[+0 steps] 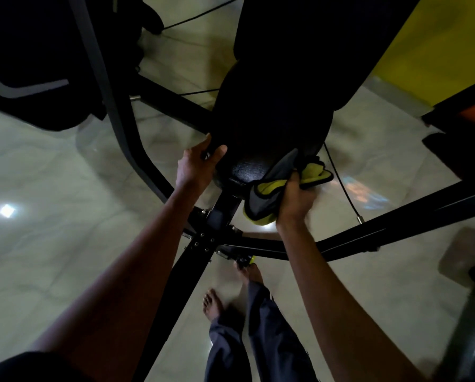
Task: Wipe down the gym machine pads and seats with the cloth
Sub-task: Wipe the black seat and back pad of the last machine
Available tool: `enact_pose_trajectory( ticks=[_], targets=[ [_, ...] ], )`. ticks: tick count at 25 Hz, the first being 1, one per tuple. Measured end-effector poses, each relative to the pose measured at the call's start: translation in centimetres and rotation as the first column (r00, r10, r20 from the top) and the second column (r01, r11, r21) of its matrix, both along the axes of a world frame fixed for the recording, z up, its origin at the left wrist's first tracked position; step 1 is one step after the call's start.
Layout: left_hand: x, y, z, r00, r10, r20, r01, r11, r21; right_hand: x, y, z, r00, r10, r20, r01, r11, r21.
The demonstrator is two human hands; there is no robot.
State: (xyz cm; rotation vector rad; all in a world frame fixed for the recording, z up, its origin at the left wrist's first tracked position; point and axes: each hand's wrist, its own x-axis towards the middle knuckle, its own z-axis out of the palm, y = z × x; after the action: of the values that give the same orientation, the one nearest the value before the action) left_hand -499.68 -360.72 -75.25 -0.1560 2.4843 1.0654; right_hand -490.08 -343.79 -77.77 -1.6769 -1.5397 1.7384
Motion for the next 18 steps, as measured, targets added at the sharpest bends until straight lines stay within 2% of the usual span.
enact_pose_trajectory(
  ticks=[3,5,7,9,10,13,14,16,18],
  targets=[
    [0.3,0.5,1.6,0.999,-0.017,0.043,0.02,0.997,-0.073,1.3,-1.2,0.8,0.988,0.133,0.074,-0.135,0.99,0.024],
    [1.0,0.2,3.8,0.995,-0.076,0.058,0.083,0.987,-0.134,2.3,-1.2,1.8,0.962,0.251,0.104,-0.251,0.968,-0.015],
    [2.2,-1.0,6.6,0.992,-0.116,0.058,0.125,0.977,-0.171,2.8,-0.2,3.9,0.884,0.42,0.207,-0.417,0.907,-0.057],
    [3.2,-2.8,9.9,0.993,-0.098,0.061,0.106,0.981,-0.162,2.6,1.4,7.2,0.734,0.611,0.297,-0.611,0.785,-0.102],
    [3.4,-3.8,12.1,0.994,-0.097,0.049,0.104,0.983,-0.152,2.3,2.0,9.5,0.637,0.706,0.309,-0.709,0.694,-0.124],
    [2.8,-6.4,19.3,0.996,-0.082,-0.047,0.076,0.989,-0.128,0.1,2.8,18.2,0.262,0.903,0.34,-0.943,0.315,-0.11],
    [2.7,-7.3,22.0,0.994,-0.073,-0.082,0.062,0.99,-0.125,-0.6,2.6,21.3,0.179,0.917,0.356,-0.973,0.218,-0.071],
    [2.2,-9.2,27.5,0.983,-0.08,-0.167,0.062,0.992,-0.11,-2.5,1.5,27.1,0.124,0.915,0.385,-0.992,0.126,0.019],
    [1.8,-11.2,32.8,0.966,-0.076,-0.245,0.049,0.992,-0.114,-4.2,-0.1,32.7,0.131,0.91,0.392,-0.99,0.099,0.101]
  ],
)
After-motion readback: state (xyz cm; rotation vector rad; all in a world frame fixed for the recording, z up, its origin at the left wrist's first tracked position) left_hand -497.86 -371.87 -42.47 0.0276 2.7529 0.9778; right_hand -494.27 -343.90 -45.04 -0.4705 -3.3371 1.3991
